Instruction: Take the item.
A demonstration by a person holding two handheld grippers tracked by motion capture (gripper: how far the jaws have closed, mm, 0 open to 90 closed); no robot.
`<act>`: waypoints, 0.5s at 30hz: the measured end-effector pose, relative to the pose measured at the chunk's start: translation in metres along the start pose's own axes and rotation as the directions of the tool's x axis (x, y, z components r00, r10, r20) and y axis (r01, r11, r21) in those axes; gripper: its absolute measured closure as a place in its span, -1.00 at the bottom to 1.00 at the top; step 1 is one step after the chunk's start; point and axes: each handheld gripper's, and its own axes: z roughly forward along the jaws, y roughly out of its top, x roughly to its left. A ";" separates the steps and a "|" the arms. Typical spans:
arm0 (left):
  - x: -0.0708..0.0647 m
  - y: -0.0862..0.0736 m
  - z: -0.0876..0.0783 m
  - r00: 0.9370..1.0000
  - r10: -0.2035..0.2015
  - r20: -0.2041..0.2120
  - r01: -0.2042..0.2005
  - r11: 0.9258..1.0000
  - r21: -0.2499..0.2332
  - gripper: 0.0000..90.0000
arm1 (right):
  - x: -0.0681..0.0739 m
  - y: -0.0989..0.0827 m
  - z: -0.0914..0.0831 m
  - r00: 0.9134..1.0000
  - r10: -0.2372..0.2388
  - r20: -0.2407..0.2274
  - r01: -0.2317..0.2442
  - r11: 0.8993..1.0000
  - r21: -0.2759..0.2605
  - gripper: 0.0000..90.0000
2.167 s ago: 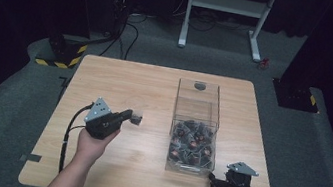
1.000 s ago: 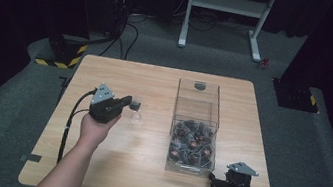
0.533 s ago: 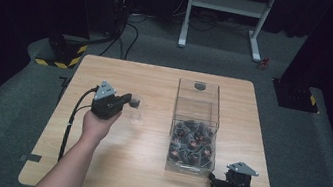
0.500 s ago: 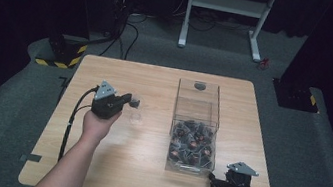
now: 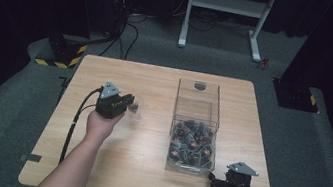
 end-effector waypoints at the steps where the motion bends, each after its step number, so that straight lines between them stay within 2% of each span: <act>1: -0.001 0.000 -0.001 1.000 0.005 0.001 -0.005 1.000 -0.003 0.73 | 0.000 0.000 0.000 1.000 0.000 0.000 0.000 1.000 0.000 -0.82; 8: -0.003 0.002 -0.007 1.000 0.017 0.002 -0.017 1.000 -0.002 0.36 | 0.000 0.000 0.000 1.000 0.000 0.000 0.000 1.000 0.000 -0.82; 12: -0.004 0.002 -0.011 1.000 0.016 0.001 -0.016 1.000 -0.004 0.20 | 0.000 0.000 0.000 1.000 -0.003 0.000 0.003 1.000 -0.001 -0.82; 15: -0.006 0.001 -0.014 1.000 0.013 0.010 -0.013 1.000 -0.008 0.14 | 0.000 0.000 0.000 1.000 0.000 0.000 0.000 1.000 0.000 -0.82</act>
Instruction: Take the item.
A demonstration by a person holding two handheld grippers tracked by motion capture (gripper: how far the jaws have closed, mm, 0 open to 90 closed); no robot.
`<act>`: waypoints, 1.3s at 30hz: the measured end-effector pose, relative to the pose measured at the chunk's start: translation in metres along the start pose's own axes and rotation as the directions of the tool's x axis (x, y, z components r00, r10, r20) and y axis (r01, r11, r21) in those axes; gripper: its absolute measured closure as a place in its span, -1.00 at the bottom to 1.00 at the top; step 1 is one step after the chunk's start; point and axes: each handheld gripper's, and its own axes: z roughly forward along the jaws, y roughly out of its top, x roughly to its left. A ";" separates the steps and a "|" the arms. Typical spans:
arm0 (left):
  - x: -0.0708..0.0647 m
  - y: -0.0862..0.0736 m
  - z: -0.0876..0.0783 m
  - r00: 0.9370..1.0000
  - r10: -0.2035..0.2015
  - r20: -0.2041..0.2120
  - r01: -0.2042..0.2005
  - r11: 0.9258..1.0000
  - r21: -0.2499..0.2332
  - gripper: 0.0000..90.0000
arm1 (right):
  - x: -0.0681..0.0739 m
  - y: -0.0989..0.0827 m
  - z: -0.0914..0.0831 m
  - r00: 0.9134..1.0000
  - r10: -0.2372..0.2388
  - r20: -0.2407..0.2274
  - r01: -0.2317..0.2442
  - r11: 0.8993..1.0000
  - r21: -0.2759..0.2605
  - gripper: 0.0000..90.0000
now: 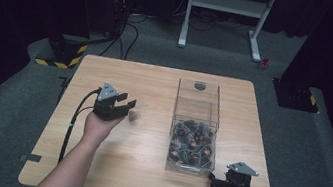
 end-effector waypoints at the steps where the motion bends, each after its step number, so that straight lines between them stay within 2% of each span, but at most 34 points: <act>1: -0.001 -0.001 -0.001 1.000 -0.005 0.001 0.005 1.000 -0.001 0.13 | 0.000 0.000 0.000 1.000 0.000 0.000 0.000 1.000 0.000 -0.82; 22: -0.008 -0.009 -0.023 1.000 -0.007 0.029 0.007 1.000 -0.019 0.11 | 0.000 0.000 0.000 1.000 0.000 0.000 0.000 1.000 0.000 -0.82; 39: -0.008 -0.033 -0.040 0.999 -0.017 0.043 0.017 1.000 0.002 0.11 | 0.000 0.000 0.000 1.000 0.000 0.000 0.000 1.000 0.000 -0.82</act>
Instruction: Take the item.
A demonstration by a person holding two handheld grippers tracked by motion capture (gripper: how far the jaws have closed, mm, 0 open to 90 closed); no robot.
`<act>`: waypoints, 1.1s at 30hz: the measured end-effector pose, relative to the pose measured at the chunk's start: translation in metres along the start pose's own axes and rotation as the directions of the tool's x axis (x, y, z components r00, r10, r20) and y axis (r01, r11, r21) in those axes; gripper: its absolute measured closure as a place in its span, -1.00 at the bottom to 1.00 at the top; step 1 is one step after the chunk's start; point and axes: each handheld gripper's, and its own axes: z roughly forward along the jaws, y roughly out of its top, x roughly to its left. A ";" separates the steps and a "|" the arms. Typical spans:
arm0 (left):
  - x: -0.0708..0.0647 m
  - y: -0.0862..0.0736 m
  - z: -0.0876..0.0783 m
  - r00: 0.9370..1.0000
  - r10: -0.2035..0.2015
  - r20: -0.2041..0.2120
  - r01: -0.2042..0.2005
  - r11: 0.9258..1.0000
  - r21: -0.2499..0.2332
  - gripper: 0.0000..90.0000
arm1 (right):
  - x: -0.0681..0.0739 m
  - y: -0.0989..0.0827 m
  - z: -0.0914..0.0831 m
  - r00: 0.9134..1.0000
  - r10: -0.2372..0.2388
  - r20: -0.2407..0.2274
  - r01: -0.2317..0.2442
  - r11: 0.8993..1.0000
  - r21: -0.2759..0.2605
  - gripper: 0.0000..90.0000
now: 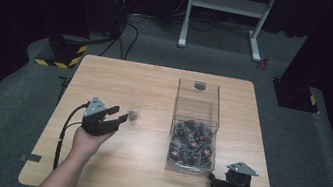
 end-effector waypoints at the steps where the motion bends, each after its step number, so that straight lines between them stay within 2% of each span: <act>1: 0.000 -0.002 -0.001 1.000 0.002 0.001 -0.002 1.000 0.004 0.11 | 0.000 0.000 0.000 1.000 0.000 0.000 0.000 1.000 0.000 -0.82; 8: 0.003 -0.019 -0.006 1.000 -0.010 0.005 0.010 0.999 0.040 0.09 | 0.000 0.000 0.000 1.000 -0.004 0.000 0.004 1.000 -0.001 -0.82; 13: 0.005 -0.036 -0.009 1.000 0.001 0.003 -0.001 0.996 0.091 0.07 | 0.000 0.000 0.000 1.000 -0.004 0.000 0.004 1.000 -0.001 -0.82; 16: 0.007 -0.047 -0.011 1.000 0.004 0.004 -0.004 0.991 0.130 0.04 | 0.000 0.000 0.000 1.000 -0.004 0.000 0.004 1.000 -0.001 -0.82; 24: 0.008 -0.075 -0.015 1.000 0.015 -0.010 -0.013 0.971 0.238 -0.03 | 0.000 0.000 0.000 1.000 -0.004 0.000 0.004 1.000 -0.001 -0.82; 29: 0.004 -0.086 -0.017 0.999 0.029 -0.031 -0.020 0.965 0.261 -0.08 | 0.000 0.000 0.000 1.000 -0.004 0.000 0.004 1.000 -0.001 -0.82; 33: 0.003 -0.093 -0.015 1.000 0.019 -0.018 -0.013 0.957 0.291 -0.13 | 0.000 0.000 0.000 1.000 -0.004 0.000 0.004 1.000 -0.001 -0.82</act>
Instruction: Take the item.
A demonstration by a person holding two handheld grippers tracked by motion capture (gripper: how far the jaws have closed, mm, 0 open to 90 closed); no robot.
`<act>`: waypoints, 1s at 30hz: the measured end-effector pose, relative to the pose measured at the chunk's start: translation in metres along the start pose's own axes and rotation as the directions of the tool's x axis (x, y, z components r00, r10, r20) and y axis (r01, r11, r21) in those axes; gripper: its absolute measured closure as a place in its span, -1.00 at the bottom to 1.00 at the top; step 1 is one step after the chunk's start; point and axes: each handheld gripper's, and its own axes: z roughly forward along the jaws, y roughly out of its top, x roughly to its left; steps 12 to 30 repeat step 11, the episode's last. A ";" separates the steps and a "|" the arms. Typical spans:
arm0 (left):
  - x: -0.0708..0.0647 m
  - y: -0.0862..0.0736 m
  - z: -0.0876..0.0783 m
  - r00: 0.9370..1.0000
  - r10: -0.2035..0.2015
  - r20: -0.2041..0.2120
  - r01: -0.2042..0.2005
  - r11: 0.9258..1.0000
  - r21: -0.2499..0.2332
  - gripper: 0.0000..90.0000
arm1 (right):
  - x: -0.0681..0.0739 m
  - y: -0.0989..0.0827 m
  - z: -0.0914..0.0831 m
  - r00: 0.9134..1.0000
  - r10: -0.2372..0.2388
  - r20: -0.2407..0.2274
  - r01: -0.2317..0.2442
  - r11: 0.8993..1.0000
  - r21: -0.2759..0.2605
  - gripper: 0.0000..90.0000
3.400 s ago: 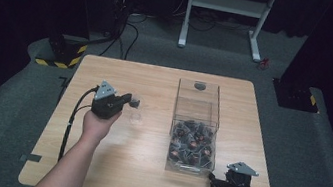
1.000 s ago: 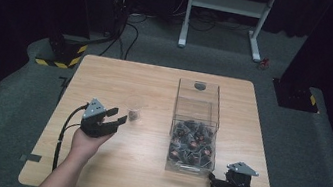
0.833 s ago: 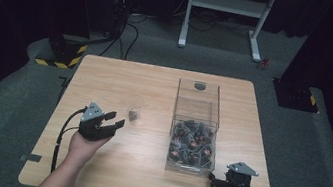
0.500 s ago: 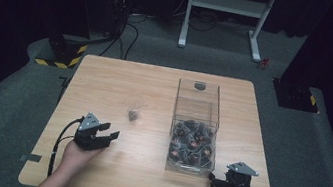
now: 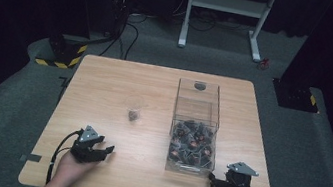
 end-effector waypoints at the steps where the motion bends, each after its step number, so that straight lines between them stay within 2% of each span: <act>1: -0.001 0.000 0.001 1.000 0.007 -0.004 -0.007 1.000 -0.001 -0.16 | 0.000 0.000 0.000 1.000 0.000 0.000 0.000 1.000 0.000 -0.82; 4: -0.007 0.000 0.003 0.997 0.071 -0.036 -0.070 0.997 0.009 -0.22 | 0.000 0.000 0.000 1.000 0.000 0.000 0.000 1.000 0.000 -0.82; 30: -0.007 0.000 0.003 0.997 0.068 -0.032 -0.068 0.998 0.006 -0.27 | 0.000 0.000 0.000 1.000 0.000 0.000 0.000 1.000 0.000 -0.82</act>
